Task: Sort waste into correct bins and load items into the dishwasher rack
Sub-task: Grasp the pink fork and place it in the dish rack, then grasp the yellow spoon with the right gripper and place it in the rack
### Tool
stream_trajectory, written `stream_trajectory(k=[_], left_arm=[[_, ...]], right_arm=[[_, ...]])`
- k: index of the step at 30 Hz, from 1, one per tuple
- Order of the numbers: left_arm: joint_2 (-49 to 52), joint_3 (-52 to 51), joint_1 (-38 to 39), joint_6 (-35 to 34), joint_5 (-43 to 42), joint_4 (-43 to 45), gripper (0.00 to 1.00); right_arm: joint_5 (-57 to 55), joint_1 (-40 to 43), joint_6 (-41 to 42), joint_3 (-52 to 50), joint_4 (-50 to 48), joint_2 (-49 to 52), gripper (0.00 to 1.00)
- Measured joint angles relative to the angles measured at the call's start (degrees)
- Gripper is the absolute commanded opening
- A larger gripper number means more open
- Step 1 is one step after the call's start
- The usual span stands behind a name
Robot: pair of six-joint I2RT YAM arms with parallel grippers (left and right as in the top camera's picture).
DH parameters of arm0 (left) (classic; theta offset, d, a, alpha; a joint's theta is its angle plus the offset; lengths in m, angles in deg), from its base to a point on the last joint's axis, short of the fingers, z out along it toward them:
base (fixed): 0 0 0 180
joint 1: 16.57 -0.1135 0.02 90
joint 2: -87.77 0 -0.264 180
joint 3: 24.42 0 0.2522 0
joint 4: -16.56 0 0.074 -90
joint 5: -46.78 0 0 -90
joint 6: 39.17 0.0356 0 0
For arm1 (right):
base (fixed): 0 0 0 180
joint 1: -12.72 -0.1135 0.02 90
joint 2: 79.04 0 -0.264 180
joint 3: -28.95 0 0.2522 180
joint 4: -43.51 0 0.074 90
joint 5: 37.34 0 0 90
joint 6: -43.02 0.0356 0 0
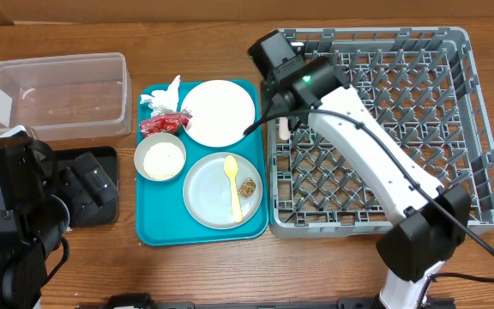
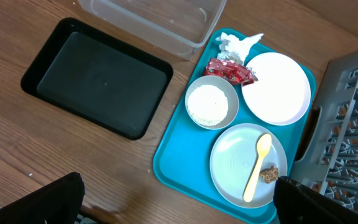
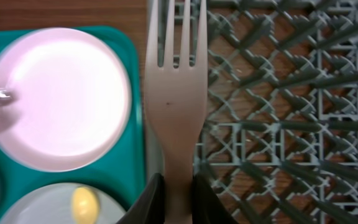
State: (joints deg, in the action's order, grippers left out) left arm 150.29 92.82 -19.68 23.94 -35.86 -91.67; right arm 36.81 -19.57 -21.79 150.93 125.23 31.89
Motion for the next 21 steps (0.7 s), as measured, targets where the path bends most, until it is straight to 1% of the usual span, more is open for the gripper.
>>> stream_trajectory(k=[3,4,6,7,8,9,10,12,15,17,19,21], left_arm=[[0.0,0.0,0.0,0.0,0.0,0.0,1.0],[0.0,0.0,0.0,0.0,0.0,0.02,1.0],[0.0,0.0,0.0,0.0,0.0,0.0,1.0],[0.0,0.0,0.0,0.0,0.0,0.0,1.0],[0.0,0.0,0.0,0.0,0.0,0.0,1.0],[0.0,0.0,0.0,0.0,0.0,0.02,1.0],[0.0,0.0,0.0,0.0,0.0,0.02,1.0],[0.0,0.0,0.0,0.0,0.0,0.02,1.0],[0.0,0.0,0.0,0.0,0.0,0.0,1.0],[0.0,0.0,0.0,0.0,0.0,0.0,1.0],[0.0,0.0,0.0,0.0,0.0,0.02,1.0],[0.0,0.0,0.0,0.0,0.0,0.02,1.0]], right_arm=[[1.05,2.25,-1.25,-0.79,-0.04,2.34,0.13],[2.1,2.91,-1.99,-1.09,-0.26,3.28,0.17],[3.61,3.58,-3.15,-1.42,-0.7,4.63,0.19],[4.33,3.82,-3.87,-1.7,-0.98,5.29,0.25],[4.72,3.82,-4.22,-1.81,-1.09,5.53,0.38],[5.18,3.74,-4.57,-1.92,-1.14,5.66,0.54],[5.49,3.63,-4.98,-1.95,-1.25,5.68,0.58],[6.12,3.37,-5.38,-1.95,-1.36,5.68,0.59],[6.67,3.04,-5.73,-1.95,-0.28,5.68,0.54],[8.2,2.62,-5.64,-1.95,0.87,5.64,0.53],[9.33,1.09,-5.7,-1.95,0.98,5.27,0.52],[10.36,-2.51,-5.73,-1.95,0.68,4.33,0.52]])
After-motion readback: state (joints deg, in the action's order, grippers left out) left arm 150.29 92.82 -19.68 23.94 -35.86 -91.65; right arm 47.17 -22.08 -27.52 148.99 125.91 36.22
